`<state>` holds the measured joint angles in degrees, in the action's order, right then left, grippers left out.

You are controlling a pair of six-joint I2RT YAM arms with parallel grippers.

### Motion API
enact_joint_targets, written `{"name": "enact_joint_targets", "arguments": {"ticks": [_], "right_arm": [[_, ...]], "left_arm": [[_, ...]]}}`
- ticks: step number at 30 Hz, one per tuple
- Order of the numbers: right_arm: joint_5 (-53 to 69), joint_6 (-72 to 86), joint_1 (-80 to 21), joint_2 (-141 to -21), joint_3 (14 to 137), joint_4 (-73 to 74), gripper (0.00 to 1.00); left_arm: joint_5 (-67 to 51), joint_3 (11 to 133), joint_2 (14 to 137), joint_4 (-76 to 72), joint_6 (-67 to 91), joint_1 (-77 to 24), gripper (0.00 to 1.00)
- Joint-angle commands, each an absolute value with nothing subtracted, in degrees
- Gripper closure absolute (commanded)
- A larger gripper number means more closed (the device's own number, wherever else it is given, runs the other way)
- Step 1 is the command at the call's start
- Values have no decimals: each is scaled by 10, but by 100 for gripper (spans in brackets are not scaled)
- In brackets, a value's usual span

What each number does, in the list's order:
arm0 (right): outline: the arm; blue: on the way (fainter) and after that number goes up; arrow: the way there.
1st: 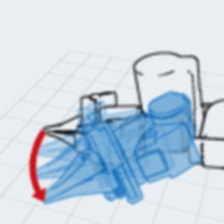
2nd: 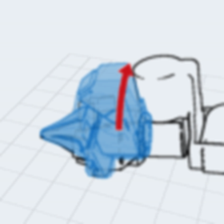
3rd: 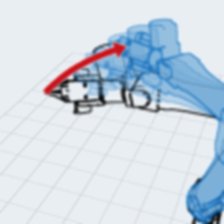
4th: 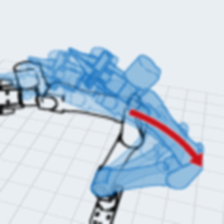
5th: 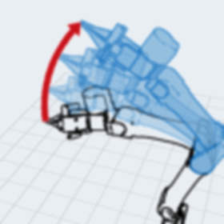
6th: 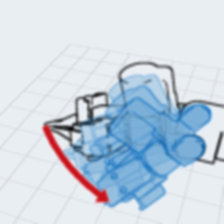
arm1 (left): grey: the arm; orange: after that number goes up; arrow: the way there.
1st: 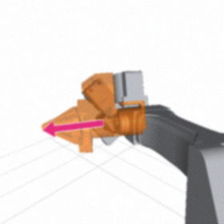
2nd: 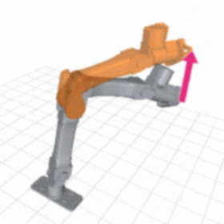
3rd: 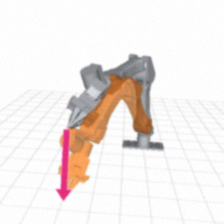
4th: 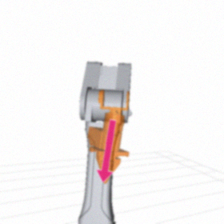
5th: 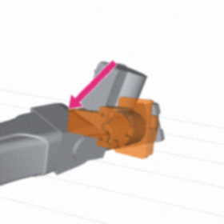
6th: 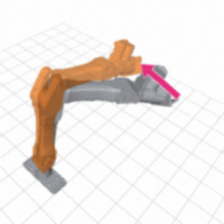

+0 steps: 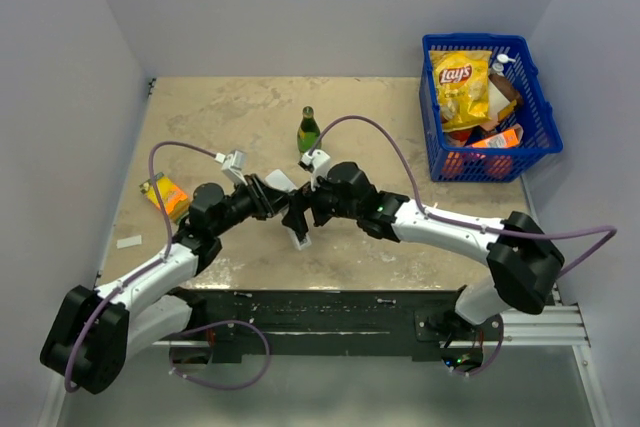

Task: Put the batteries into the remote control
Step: Adjust the remote control, then move the battery cover to the center of the board.

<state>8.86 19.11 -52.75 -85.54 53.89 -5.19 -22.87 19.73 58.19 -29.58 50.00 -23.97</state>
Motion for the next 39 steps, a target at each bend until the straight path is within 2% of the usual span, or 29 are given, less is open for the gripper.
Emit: {"name": "enact_joint_targets", "arguments": {"ticks": [1, 5, 8, 10, 11, 13, 14, 15, 16, 17, 18, 20, 21, 23, 26, 29, 34, 39], "right_arm": [[65, 192, -529, -860, 544, -76, 16], [47, 192, -534, -866, 547, -69, 30], [33, 187, -536, -867, 554, -50, 45], [23, 185, -537, -862, 555, -36, 60], [18, 182, -537, -860, 555, -32, 74], [5, 179, -537, -851, 553, -19, 85], [1, 176, -537, -846, 551, -14, 93], [1, 176, -537, -846, 551, -5, 97], [-10, 171, -537, -843, 551, -2, 100], [-25, 166, -536, -843, 551, -2, 100], [-34, 164, -536, -842, 551, 18, 100], [-47, 156, -534, -844, 553, 30, 100], [-63, 155, -532, -844, 554, 40, 100], [-76, 149, -526, -845, 554, 53, 100], [-106, 137, -515, -839, 551, 63, 100], [-122, 122, -502, -828, 542, 63, 100], [-117, 124, -493, -802, 521, 50, 100], [-109, 127, -490, -769, 509, 52, 100]], "left_arm": [[-198, 234, 596, -360, 510, -258, 100], [-181, 239, 608, -367, 510, -273, 100], [-166, 245, 614, -363, 507, -282, 100], [-156, 250, 617, -350, 499, -286, 100], [-152, 256, 617, -342, 496, -287, 100], [-133, 262, 616, -310, 489, -288, 99], [-124, 270, 614, -298, 485, -288, 95], [-115, 275, 609, -284, 482, -288, 82], [-93, 279, 605, -253, 474, -288, 73], [-81, 292, 600, -234, 469, -288, 65], [-67, 298, 588, -215, 458, -288, 46], [-13, 324, 576, -146, 447, -288, 31], [14, 335, 565, -117, 446, -287, 20], [93, 370, 556, -27, 446, -287, 12], [205, 415, 548, 101, 464, -286, 7], [272, 445, 546, 198, 489, -259, 7], [271, 453, 532, 307, 515, -97, 12], [341, 491, 565, 372, 501, 0, 9]]}}
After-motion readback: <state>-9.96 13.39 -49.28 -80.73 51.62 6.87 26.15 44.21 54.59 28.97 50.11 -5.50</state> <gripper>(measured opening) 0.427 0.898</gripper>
